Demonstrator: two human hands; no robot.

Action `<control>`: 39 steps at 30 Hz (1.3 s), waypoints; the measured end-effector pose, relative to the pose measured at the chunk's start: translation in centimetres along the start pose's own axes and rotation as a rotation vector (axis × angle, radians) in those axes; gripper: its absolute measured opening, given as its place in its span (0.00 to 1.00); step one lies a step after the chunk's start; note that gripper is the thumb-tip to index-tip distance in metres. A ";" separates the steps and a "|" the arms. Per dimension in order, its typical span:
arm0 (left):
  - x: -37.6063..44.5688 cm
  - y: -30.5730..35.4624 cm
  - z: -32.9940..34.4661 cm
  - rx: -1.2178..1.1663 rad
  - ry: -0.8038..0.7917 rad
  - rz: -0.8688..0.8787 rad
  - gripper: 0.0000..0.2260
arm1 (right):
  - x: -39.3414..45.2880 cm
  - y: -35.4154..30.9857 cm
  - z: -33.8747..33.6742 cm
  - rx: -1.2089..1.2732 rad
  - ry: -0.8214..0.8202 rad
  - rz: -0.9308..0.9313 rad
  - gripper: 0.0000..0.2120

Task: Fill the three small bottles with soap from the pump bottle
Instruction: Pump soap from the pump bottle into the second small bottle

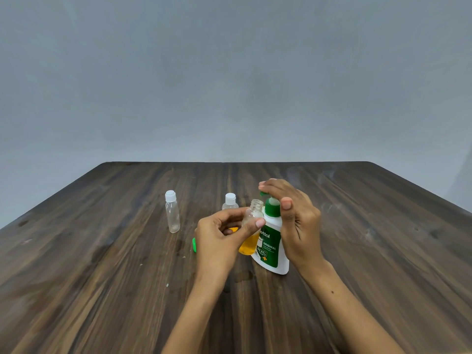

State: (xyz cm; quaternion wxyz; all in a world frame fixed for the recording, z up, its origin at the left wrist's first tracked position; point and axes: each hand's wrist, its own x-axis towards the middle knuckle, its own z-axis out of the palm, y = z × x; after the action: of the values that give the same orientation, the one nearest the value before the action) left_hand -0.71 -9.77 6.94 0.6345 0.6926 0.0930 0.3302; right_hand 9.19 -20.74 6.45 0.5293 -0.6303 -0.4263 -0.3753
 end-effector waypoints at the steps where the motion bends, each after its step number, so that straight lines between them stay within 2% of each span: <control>1: 0.0 0.0 0.0 -0.001 0.002 0.000 0.13 | 0.0 0.0 0.0 -0.001 0.001 0.000 0.30; 20: 0.1 0.6 0.6 0.019 0.007 -0.015 0.18 | -0.2 0.4 0.1 -0.004 0.021 -0.002 0.29; 39: 0.1 0.4 0.2 0.011 0.004 -0.019 0.15 | 0.4 0.0 0.3 -0.001 0.047 -0.006 0.30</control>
State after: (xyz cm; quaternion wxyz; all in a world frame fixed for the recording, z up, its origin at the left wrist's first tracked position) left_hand -0.66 -9.93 7.34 0.6336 0.6945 0.1025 0.3250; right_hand 9.38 -20.40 6.79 0.5377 -0.6203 -0.4156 -0.3916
